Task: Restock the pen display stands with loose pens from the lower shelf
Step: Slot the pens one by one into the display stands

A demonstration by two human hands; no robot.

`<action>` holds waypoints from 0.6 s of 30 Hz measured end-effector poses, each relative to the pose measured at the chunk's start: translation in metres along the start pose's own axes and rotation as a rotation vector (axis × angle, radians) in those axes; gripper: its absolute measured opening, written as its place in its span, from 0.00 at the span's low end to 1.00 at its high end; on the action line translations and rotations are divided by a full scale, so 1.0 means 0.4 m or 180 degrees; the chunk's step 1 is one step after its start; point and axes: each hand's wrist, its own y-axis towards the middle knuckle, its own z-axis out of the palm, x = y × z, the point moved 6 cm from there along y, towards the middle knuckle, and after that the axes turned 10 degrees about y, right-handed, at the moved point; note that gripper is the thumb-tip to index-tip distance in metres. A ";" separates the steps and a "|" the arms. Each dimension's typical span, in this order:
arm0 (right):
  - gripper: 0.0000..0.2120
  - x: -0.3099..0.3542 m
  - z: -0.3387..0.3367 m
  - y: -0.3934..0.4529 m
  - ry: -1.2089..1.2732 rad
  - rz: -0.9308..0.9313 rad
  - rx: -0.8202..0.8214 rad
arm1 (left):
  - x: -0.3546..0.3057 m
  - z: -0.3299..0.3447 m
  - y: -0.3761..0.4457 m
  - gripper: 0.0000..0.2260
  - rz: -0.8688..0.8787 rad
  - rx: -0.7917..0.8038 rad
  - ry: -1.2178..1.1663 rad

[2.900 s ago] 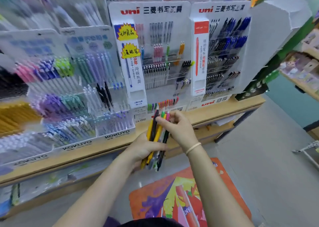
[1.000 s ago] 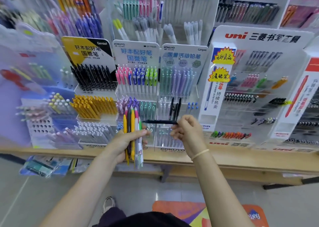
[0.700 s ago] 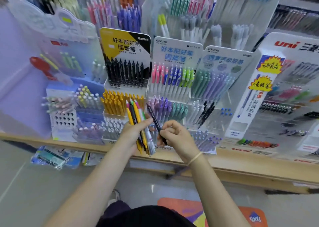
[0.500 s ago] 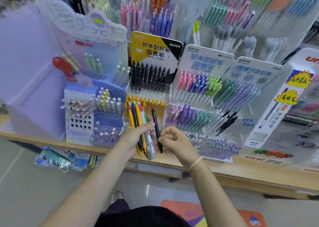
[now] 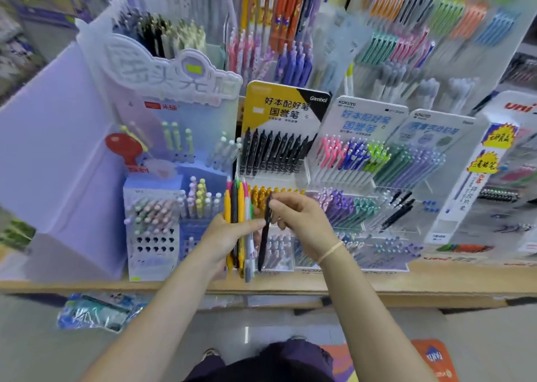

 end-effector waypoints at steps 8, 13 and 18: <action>0.05 0.137 -0.060 0.101 0.0338 -0.1045 -0.0918 | -0.053 -0.054 0.035 0.08 0.0045 -0.0169 -0.0399; 0.06 0.153 -0.065 0.182 0.0077 -0.1278 -0.0994 | -0.085 -0.052 0.073 0.08 0.0084 -0.0218 -0.0440; 0.06 0.114 -0.069 0.240 -0.0350 -0.1131 -0.0952 | -0.091 -0.049 0.113 0.11 -0.0009 -0.0176 -0.0426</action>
